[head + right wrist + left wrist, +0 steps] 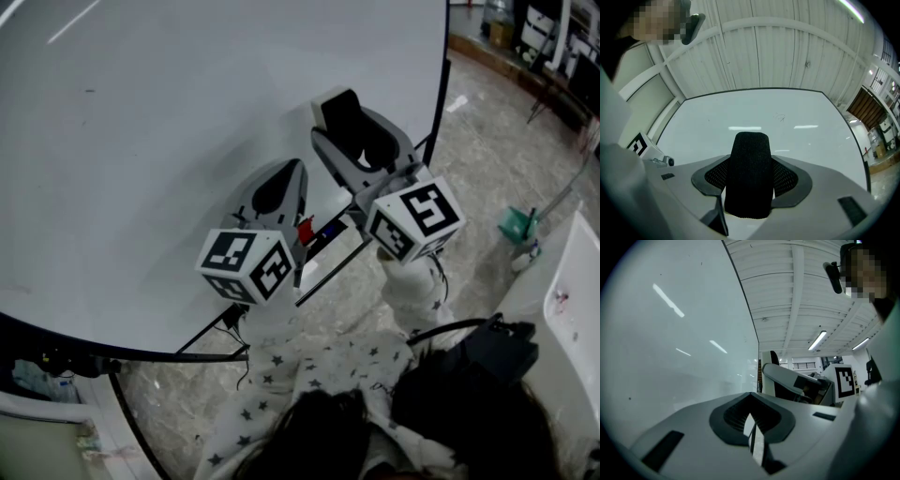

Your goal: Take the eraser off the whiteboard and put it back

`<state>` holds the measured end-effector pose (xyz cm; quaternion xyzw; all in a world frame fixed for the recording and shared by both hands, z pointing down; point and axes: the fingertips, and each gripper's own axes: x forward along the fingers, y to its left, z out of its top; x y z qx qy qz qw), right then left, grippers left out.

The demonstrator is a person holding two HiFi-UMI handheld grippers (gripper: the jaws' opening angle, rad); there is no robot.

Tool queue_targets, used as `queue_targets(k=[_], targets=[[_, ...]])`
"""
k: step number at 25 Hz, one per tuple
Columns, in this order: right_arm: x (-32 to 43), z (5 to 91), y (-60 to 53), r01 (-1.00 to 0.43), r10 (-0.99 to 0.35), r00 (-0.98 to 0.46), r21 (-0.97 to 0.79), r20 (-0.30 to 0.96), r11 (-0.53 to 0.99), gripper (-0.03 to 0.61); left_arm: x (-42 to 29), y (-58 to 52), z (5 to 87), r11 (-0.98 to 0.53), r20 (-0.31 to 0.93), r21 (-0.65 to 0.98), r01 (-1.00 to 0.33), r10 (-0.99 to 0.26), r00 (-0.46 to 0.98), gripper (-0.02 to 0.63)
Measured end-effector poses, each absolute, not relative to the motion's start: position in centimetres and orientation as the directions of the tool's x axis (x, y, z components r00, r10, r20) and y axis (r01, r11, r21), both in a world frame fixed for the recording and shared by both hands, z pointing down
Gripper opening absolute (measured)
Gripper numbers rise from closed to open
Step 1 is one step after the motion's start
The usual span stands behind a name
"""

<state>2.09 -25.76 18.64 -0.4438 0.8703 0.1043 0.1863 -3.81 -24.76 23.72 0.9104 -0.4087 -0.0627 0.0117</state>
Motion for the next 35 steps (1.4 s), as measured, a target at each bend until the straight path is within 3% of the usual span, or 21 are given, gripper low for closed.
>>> queue_targets(k=[35], targets=[[-2.8,16.6,-29.7,-0.806,-0.698,-0.554,0.083,-0.453,0.586,0.258,-7.1,-26.3,23.7,-0.661,-0.144,0.115,-0.742,-0.75,0.646,0.002]])
